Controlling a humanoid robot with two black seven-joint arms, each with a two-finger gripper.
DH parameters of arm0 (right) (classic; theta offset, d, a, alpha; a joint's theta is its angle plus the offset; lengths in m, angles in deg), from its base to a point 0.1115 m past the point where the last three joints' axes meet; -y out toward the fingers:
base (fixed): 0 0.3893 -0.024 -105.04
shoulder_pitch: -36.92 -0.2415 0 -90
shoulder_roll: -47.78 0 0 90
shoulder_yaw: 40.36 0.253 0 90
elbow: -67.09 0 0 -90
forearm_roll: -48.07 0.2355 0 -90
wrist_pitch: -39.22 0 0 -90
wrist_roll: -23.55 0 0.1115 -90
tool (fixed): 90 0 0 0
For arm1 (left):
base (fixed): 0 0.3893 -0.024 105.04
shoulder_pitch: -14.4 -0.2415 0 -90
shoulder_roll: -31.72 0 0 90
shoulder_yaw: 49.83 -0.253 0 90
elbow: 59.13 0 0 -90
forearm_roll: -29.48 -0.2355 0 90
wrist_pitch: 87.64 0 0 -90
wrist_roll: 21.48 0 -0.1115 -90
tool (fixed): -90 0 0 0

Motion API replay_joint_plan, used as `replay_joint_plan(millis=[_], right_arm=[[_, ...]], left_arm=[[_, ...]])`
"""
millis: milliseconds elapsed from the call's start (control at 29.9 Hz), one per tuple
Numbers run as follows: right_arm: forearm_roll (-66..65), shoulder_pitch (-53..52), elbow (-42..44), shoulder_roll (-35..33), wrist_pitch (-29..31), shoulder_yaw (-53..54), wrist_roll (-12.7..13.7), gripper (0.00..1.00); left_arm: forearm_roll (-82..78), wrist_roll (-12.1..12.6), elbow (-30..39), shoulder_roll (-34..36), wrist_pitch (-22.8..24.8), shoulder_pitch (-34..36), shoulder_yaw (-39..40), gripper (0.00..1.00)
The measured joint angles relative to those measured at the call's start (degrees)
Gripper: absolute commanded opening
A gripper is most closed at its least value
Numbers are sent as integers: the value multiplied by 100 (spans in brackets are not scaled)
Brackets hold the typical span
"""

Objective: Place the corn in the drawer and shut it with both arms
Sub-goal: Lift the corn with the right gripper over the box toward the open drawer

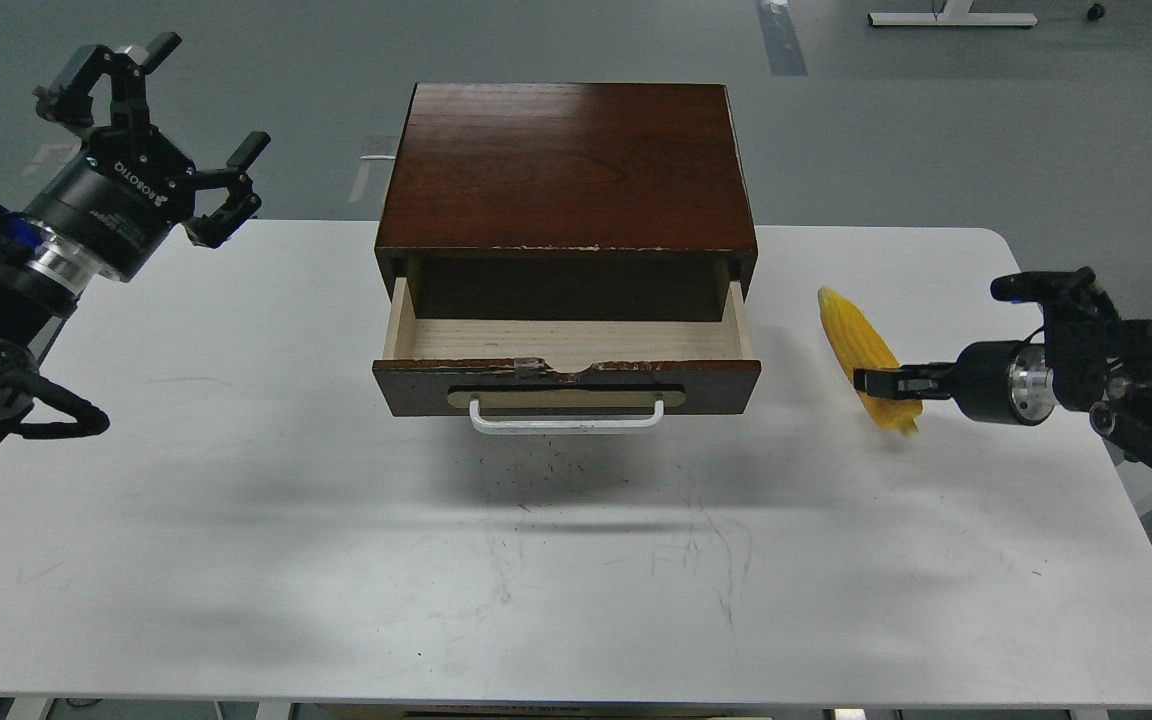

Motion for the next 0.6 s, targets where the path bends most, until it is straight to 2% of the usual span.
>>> replay_joint_plan(millis=[167, 301, 601], right_arm=[[8, -1068, -216, -281, -14, 25, 0, 14], [-2, -1819, -429, -242, -14, -19, -10, 14], [-914, -2924, -758, 643, -611, -685, -291, 14]], left_arm=[[2, 0, 3, 4, 0, 11, 49, 100], [2, 0, 3, 9, 0, 24, 53, 100], [-95, 9, 50, 182, 0, 58, 54, 100]])
